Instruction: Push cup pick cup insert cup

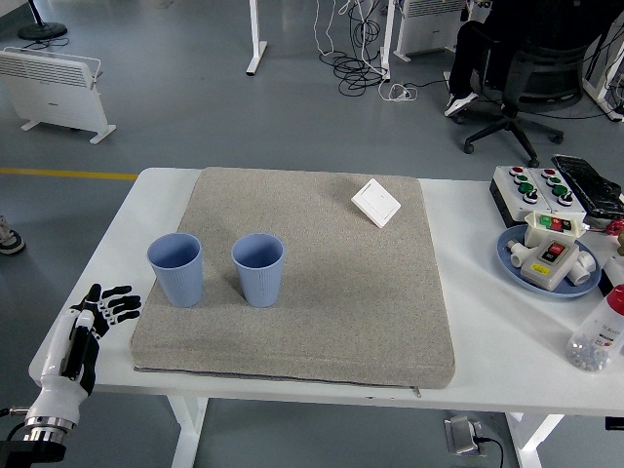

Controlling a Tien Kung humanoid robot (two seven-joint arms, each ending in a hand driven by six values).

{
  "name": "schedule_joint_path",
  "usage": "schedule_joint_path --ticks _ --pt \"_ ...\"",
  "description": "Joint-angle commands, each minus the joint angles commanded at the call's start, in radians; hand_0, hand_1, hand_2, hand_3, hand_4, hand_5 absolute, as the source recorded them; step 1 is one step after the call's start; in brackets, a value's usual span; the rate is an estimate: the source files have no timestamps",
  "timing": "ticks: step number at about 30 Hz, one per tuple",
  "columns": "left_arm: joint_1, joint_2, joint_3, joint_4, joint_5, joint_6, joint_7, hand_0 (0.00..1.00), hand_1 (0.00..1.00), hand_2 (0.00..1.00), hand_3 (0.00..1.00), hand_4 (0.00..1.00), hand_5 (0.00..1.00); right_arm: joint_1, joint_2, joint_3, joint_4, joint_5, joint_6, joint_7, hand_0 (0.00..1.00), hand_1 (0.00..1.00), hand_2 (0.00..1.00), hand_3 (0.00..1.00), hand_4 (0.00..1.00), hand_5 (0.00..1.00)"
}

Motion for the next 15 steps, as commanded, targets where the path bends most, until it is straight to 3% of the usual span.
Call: schedule_joint_path --ticks 4,7,8,15 --pt "-0.022 0.009 0.015 0.024 0.012 -0.009 0.013 0.552 0.577 0.548 0.551 0.640 0.998 -0.001 0.001 -0.001 0.000 0.002 0.000 0.000 0.755 0.624 0.644 0.559 0.072 0.468" --pt "-0.043 0.031 0.046 0.053 0.010 -0.014 0.016 0.552 0.577 0.548 0.551 0.640 0.998 0.000 0.001 -0.001 0.000 0.003 0.000 0.000 0.755 0.624 0.644 0.559 0.072 0.468" --pt "-0.056 0.042 0.063 0.068 0.008 -0.015 0.016 0.609 0.585 0.546 0.553 0.618 0.998 0.000 0.002 -0.001 0.000 0.004 0.000 0.000 0.755 0.624 0.644 0.558 0.072 0.468" --pt "-0.107 0.063 0.101 0.126 -0.001 -0.015 0.010 0.636 0.588 0.547 0.548 0.608 0.998 -0.001 0.004 -0.001 0.000 0.005 0.000 -0.001 0.755 0.624 0.643 0.558 0.071 0.467"
